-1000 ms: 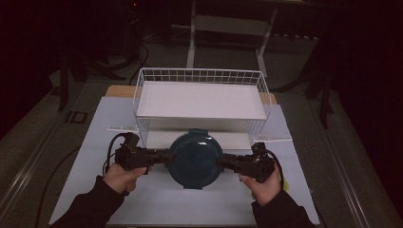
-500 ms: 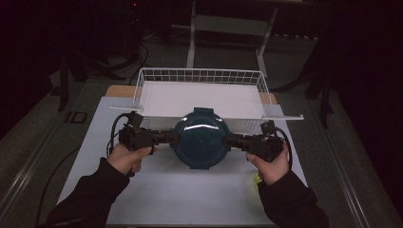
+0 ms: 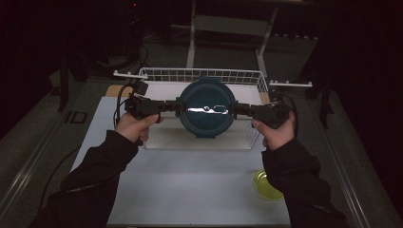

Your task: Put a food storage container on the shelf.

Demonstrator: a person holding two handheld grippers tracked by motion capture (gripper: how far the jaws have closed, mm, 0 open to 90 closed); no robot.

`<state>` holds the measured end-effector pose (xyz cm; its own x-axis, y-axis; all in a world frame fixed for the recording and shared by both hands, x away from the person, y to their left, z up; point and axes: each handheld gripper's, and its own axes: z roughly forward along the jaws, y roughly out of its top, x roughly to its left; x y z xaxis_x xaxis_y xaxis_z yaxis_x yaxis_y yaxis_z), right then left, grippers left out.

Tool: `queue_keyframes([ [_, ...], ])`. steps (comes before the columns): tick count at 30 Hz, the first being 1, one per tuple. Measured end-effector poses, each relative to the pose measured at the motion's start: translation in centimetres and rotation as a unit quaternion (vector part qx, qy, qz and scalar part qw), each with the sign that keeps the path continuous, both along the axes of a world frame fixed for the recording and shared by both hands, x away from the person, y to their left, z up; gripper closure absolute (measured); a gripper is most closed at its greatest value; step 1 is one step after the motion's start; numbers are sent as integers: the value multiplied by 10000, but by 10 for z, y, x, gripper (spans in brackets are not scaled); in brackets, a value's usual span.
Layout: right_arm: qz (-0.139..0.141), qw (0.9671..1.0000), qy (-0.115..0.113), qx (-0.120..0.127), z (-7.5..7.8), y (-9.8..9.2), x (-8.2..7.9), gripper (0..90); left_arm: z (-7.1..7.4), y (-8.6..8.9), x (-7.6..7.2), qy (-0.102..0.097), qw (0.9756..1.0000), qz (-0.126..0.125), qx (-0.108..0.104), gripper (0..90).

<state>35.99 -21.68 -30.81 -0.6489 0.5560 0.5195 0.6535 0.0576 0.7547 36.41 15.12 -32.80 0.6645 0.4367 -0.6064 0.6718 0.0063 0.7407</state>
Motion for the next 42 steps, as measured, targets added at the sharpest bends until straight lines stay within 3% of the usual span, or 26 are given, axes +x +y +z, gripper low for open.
queue_keyframes([
  [7, -54, 9998, 202, 74, -2, 1, 25, 565, -2, 0, 19, 144, 9997, 182, 61, 567],
  [15, -61, 9989, 429, 172, -3, 1, 40, 562, -6, 2, 31, 391, 9987, 262, -204, 563],
  [21, -103, 9972, 676, 300, -6, 2, 53, 548, -13, 3, 41, 702, 9951, 497, -480, 550],
  [29, -262, 9906, 1155, 679, -18, -1, 73, 526, -22, 2, 56, 1054, 9905, 616, -639, 517],
  [34, -450, 9899, 1228, 553, -23, 0, 80, 522, -32, 2, 66, 1299, 9860, 602, -859, 474],
  [37, -465, 9890, 1263, 616, -23, -1, 81, 531, -31, 2, 66, 1188, 9882, 572, -783, 471],
  [42, -498, 9909, 1175, 434, -20, 1, 79, 519, -24, 1, 62, 891, 9925, 730, -411, 423],
])
